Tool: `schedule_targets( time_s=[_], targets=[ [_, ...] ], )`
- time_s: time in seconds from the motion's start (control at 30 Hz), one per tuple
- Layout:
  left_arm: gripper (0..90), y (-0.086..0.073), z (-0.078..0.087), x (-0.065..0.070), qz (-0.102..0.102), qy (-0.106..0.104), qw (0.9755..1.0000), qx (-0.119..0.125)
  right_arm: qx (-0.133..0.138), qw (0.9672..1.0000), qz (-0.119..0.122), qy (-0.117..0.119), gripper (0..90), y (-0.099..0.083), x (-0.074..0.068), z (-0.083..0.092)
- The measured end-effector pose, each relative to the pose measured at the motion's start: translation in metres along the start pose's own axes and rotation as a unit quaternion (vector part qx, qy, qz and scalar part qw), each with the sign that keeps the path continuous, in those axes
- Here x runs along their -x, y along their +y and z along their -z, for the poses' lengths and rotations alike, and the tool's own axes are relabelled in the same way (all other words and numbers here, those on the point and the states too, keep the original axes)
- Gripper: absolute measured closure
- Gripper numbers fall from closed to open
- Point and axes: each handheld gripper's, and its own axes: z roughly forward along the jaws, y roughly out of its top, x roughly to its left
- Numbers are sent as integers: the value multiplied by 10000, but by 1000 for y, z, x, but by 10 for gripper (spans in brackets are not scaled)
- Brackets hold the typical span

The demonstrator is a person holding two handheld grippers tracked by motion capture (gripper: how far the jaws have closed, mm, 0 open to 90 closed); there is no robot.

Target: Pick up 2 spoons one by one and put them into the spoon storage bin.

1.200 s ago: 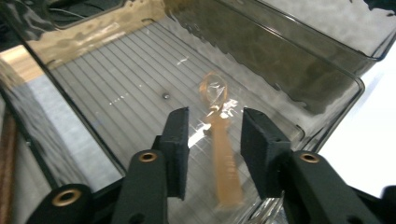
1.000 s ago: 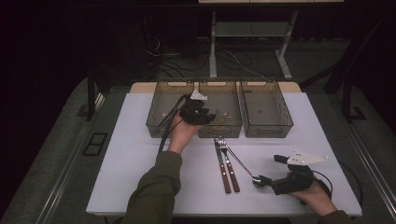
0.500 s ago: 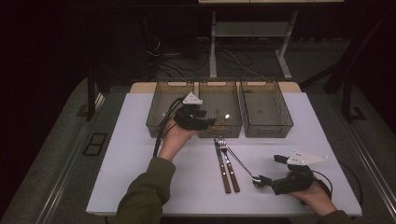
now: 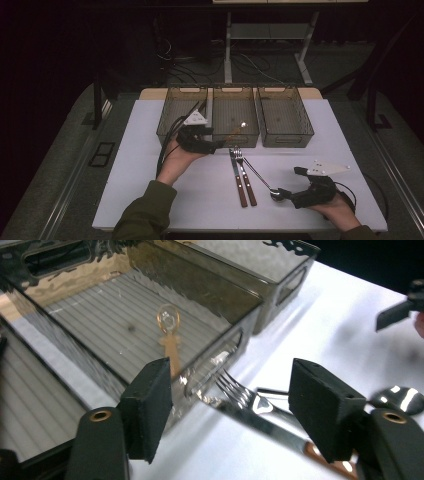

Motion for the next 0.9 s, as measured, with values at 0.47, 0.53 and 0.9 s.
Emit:
schedule_targets(
  time_s=[0.47,0.53,0.9],
  targets=[
    [210,-61,39,9,160,105,9998,70,-147,9996,-21,235,412,7,-2,7],
    [187,-68,45,11,168,118,9998,78,-270,9992,0,309,474,8,-4,4],
    [109,-108,66,19,119,91,9996,223,-727,9952,158,637,762,13,-17,-12]
  ],
)
